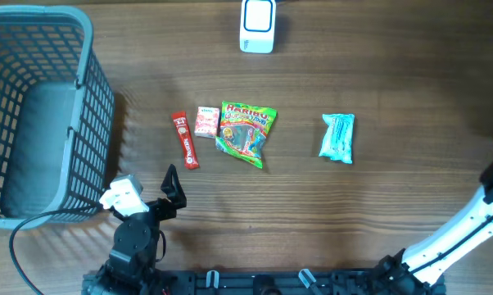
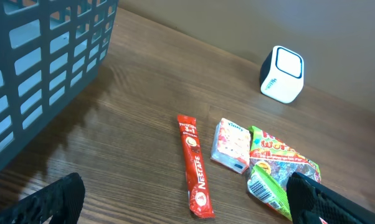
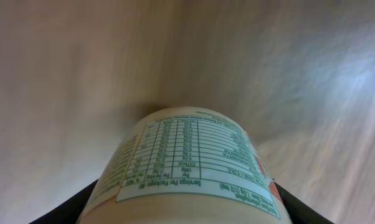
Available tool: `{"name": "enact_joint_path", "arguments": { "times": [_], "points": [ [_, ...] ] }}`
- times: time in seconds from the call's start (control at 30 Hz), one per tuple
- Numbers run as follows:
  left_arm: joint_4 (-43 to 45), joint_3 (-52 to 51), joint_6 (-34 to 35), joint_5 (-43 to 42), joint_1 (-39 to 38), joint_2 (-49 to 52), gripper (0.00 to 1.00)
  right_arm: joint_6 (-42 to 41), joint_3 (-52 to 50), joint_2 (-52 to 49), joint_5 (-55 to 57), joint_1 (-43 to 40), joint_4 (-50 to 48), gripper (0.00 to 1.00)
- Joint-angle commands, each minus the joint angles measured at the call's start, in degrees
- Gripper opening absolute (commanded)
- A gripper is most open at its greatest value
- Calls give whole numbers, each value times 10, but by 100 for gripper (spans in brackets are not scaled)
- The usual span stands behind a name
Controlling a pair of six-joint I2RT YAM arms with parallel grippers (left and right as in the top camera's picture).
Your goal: Scan the item barcode
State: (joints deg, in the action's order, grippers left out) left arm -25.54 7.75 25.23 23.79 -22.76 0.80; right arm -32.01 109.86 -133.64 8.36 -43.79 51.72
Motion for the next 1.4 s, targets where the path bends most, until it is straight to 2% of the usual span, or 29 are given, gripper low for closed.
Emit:
{"name": "enact_joint_path", "arguments": {
  "times": [0.0, 0.13, 0.27, 0.33, 0.4, 0.43, 0.6, 0.73, 0.77, 0.8, 0.9, 1.0, 1.2, 1.37],
  "points": [
    [2, -3, 7, 7, -2, -4, 100, 22, 27, 9, -110, -41, -2, 100],
    [2, -3, 7, 7, -2, -4, 100, 4, 70, 118, -134, -41, 21, 100],
    [2, -3, 7, 7, -2, -4, 100, 4, 70, 237, -199, 37, 70, 100],
    [2, -3, 7, 7, -2, -4, 100, 3, 70, 281, -201, 126, 144, 100],
    [2, -3, 7, 7, -2, -4, 100, -57, 67, 290, -201, 255, 234, 100],
    [2, -3, 7, 7, -2, -4, 100, -70, 59, 290, -201, 306, 248, 100],
    [2, -3, 7, 7, -2, -4, 100, -62, 59, 290, -199, 493, 266, 100],
    [2, -3, 7, 7, -2, -4, 100, -45, 59, 290, -158, 607, 279, 100],
    [2, -3, 7, 7, -2, -4, 100, -33, 59, 290, -154, 622, 282, 100],
    [2, -3, 7, 7, -2, -4, 100, 14, 59, 290, -131, 656, 285, 100],
    [2, -3, 7, 7, -2, -4, 100, 50, 59, 288, -7, 686, 270, 100],
    [2, -3, 7, 7, -2, -4, 100, 48, 22, 258, 18, 679, 272, 99],
    [2, -3, 7, 7, -2, -4, 100, -49, -116, 145, 154, 679, 269, 80],
    [2, -3, 7, 7, -2, -4, 100, -80, -128, 78, 169, 679, 264, 72]
  ]
}}
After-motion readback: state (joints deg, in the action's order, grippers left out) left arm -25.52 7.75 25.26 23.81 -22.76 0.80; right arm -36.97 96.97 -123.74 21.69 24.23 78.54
